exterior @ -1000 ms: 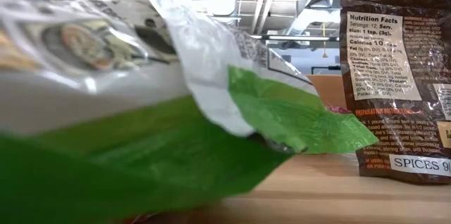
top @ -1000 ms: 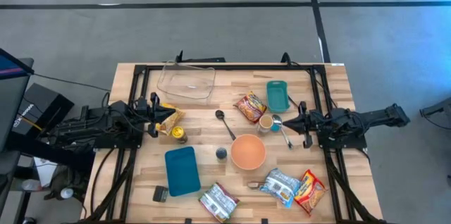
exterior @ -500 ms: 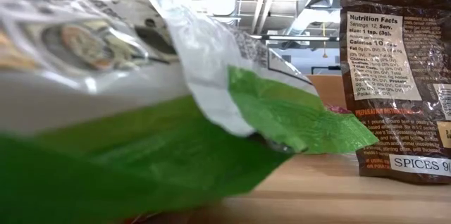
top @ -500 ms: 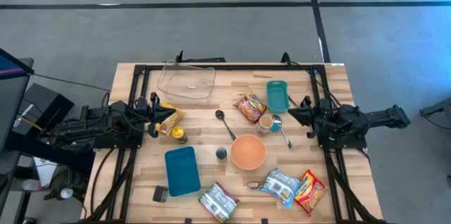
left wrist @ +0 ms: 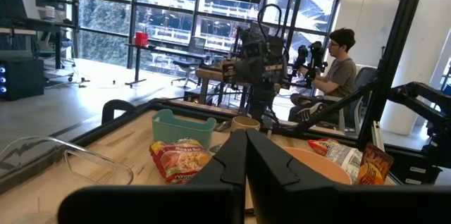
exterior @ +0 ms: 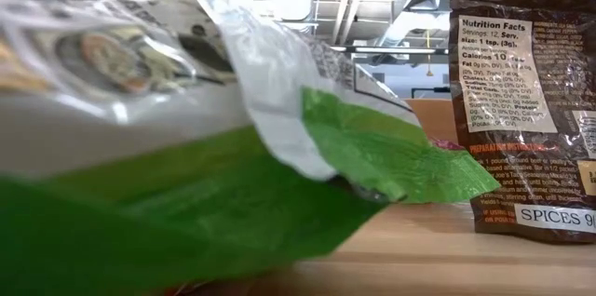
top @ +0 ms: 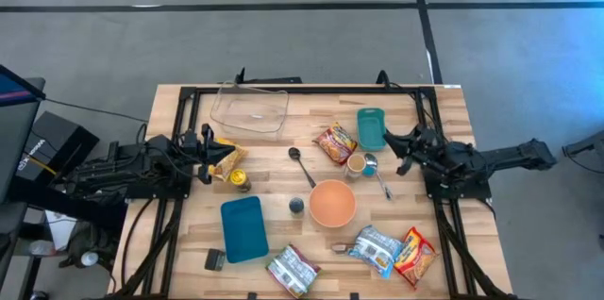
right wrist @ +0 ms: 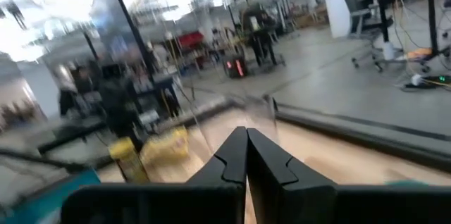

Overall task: Pick & Place Food Item
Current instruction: Put the right black spoon into the green bin

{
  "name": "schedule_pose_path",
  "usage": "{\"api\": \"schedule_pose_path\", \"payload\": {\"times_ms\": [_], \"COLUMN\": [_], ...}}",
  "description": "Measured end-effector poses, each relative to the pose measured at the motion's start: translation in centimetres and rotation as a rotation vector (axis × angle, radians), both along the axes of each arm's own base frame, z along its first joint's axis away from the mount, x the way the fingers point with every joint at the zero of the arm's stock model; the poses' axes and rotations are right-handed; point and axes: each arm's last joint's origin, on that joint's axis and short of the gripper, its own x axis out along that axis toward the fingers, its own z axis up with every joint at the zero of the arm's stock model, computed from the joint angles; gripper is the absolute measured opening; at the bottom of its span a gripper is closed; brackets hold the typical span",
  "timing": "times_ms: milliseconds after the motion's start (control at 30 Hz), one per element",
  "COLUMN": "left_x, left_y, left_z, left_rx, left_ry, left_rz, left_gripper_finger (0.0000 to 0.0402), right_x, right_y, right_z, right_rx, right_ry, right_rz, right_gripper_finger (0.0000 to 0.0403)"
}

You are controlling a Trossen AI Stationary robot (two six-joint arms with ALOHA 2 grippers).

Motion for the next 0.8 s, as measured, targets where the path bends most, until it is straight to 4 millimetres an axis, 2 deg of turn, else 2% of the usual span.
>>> {"api": "schedule_pose_path", "payload": {"times_ms": [333, 800], "left_x": [0.0, 0.0], "left_y": [0.0, 0.0], "left_z": [0.0, 0.0], "left_rx": [0.0, 0.0], "left_ry": [0.0, 0.0], "left_rz": [0.0, 0.0], "left_gripper_finger": [0.0001, 0.0001], "right_x": [1.2, 1.6], "right_y": [0.2, 0.1], "right_z": [-1.6, -1.0], "right_rx": [-0.042, -0.031], "right_ry": [0.182, 0.117], "right_rz": [0.002, -0.003], "right_gripper_finger": [0.0001, 0.0001]}}
